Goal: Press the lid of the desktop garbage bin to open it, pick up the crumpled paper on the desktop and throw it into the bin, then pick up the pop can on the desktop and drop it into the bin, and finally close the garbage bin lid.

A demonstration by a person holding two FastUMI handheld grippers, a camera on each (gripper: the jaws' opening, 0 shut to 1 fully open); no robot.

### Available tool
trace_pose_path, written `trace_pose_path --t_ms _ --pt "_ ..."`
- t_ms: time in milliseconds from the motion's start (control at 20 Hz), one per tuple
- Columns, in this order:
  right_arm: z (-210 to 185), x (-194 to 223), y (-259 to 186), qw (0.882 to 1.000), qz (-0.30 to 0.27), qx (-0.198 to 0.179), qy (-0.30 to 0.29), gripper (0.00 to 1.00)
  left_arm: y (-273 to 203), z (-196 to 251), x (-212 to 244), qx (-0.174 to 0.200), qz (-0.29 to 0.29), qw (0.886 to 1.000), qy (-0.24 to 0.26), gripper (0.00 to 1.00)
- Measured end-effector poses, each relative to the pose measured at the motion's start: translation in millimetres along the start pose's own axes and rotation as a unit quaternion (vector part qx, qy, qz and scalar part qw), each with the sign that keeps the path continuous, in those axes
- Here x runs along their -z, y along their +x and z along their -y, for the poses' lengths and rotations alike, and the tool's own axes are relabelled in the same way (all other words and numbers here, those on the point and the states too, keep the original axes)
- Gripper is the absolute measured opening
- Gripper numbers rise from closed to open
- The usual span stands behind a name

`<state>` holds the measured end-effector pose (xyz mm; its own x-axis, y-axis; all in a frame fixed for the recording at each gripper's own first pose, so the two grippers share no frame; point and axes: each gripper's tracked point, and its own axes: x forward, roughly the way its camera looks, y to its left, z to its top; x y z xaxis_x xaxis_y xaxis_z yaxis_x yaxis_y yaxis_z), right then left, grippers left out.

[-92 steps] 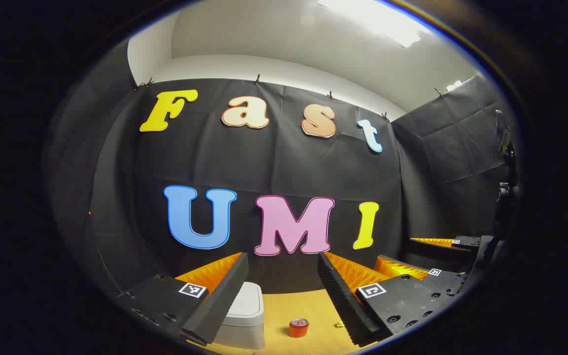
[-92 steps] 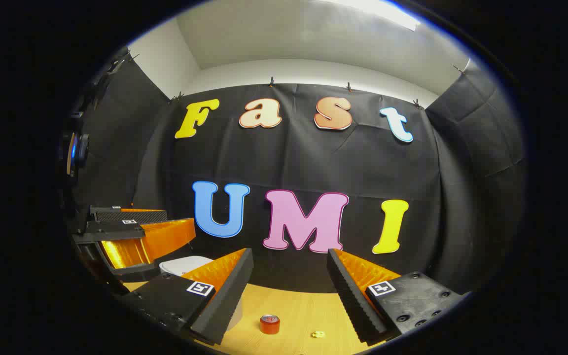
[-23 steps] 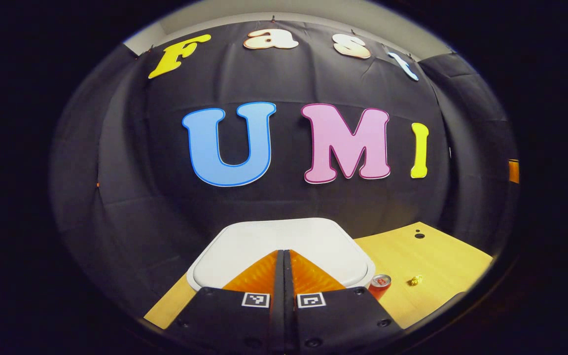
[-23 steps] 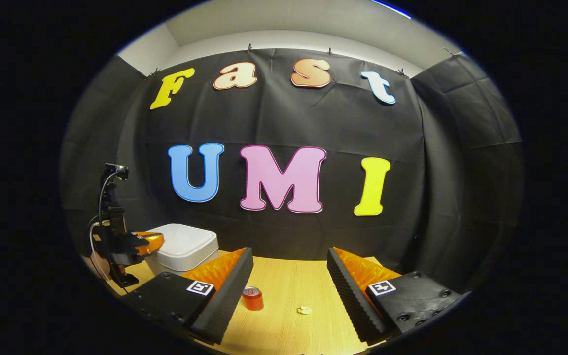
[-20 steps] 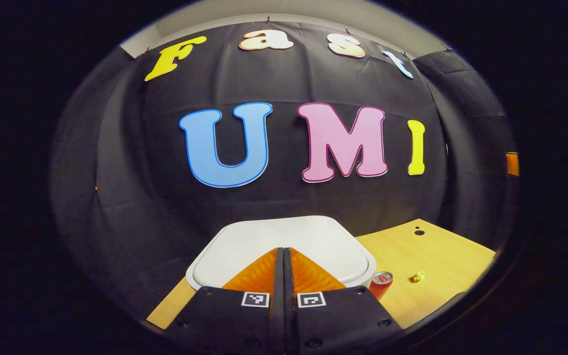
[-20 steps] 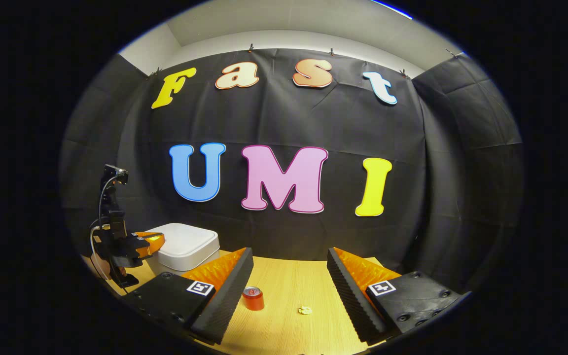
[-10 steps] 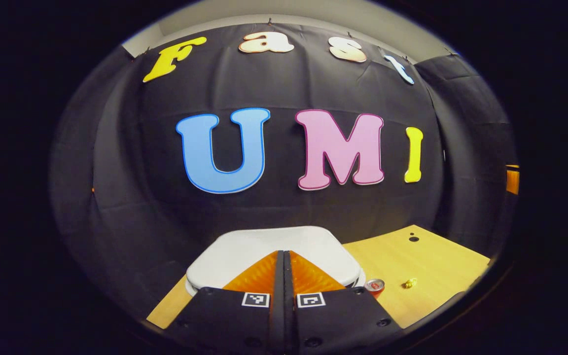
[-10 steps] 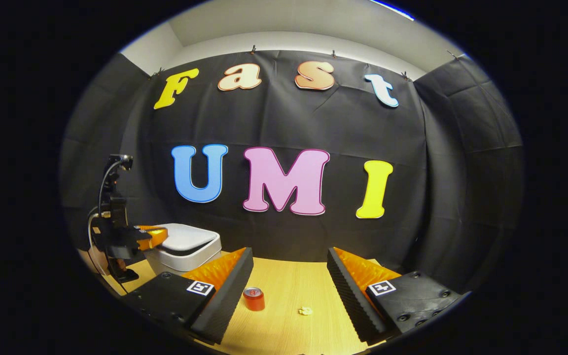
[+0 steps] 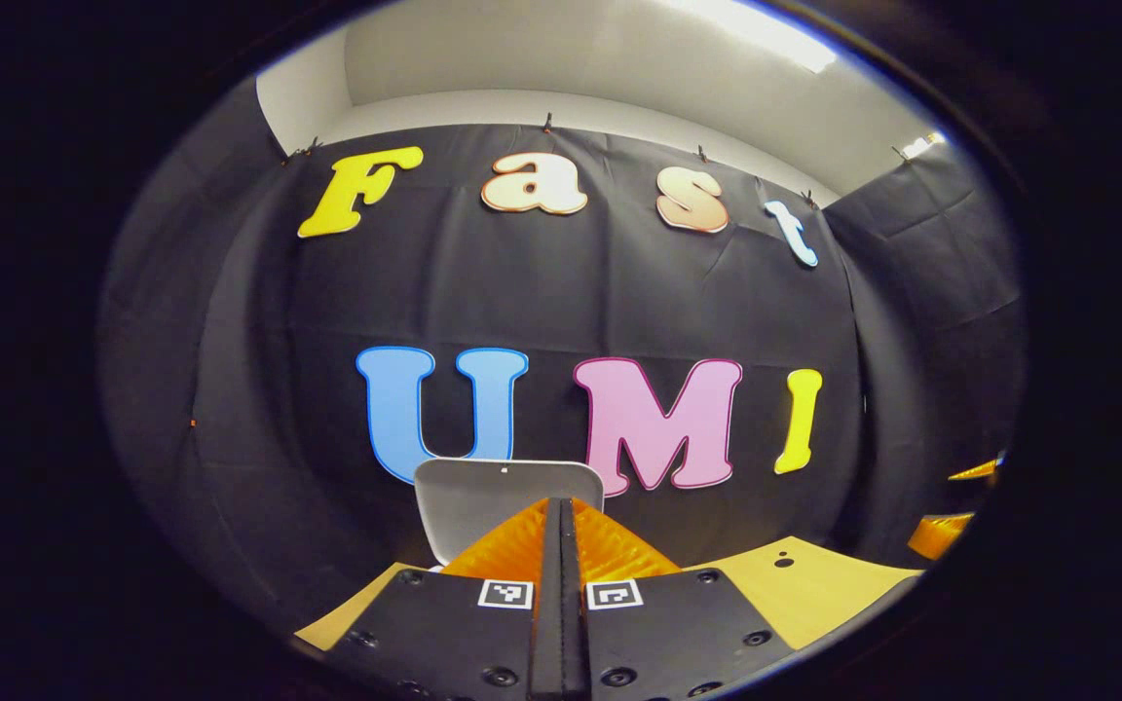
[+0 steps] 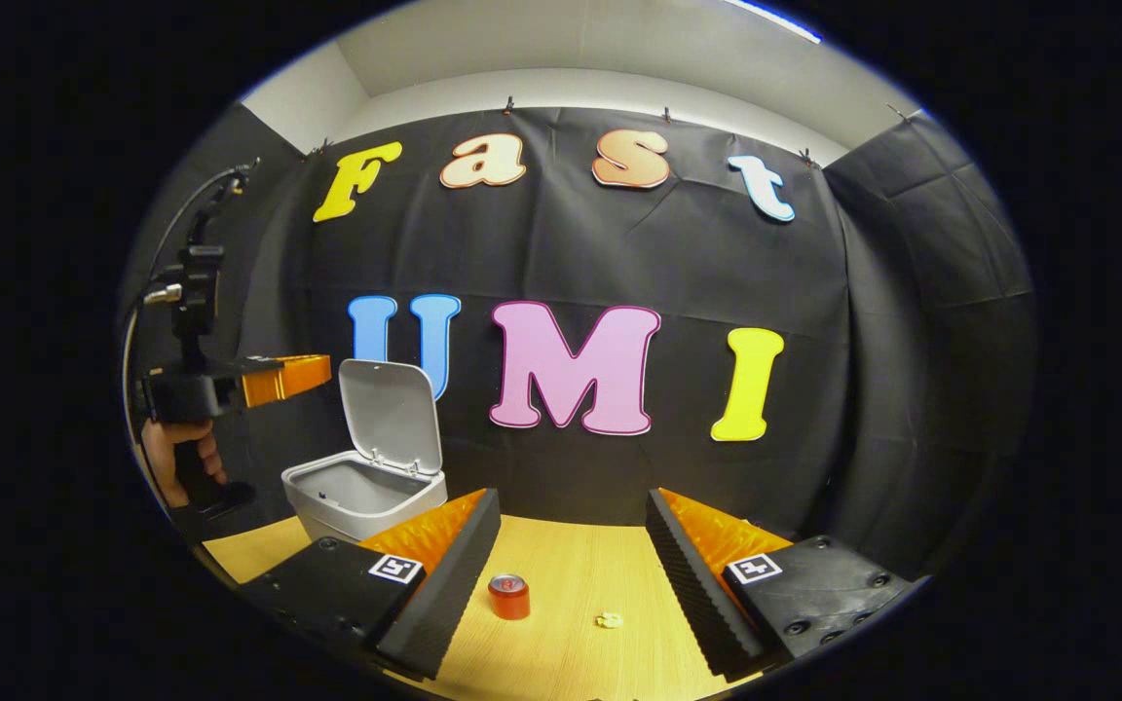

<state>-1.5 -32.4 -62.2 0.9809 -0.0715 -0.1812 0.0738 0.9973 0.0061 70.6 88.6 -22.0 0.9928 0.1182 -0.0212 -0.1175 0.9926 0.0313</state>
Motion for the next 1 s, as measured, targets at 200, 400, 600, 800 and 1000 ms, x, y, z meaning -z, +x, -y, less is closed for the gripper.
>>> trace_pose_path --t_ms 200,400,600,800,1000 --pt "0.5 -1.3 0.0 1.000 0.003 0.000 -0.003 0.97 -38.5 26.1 -12.6 0.007 0.009 1.000 -0.003 0.08" --pt "1.8 6.1 0.9 1.000 -0.007 0.000 0.008 0.97 -58.5 50.7 -8.6 0.033 0.011 0.999 -0.016 0.72" --pt "11.1 26.3 9.4 0.999 -0.034 0.005 -0.006 0.97 -79.6 69.3 2.6 0.048 -0.005 0.999 -0.010 0.96" --pt "20.9 59.7 28.0 0.996 -0.093 0.006 -0.005 0.97 -85.0 76.7 9.7 0.049 -0.014 0.999 -0.012 0.96" --pt "26.5 108.0 49.8 0.985 -0.169 -0.015 0.018 0.97 -86.8 75.7 33.8 0.037 -0.052 0.997 -0.041 0.96"
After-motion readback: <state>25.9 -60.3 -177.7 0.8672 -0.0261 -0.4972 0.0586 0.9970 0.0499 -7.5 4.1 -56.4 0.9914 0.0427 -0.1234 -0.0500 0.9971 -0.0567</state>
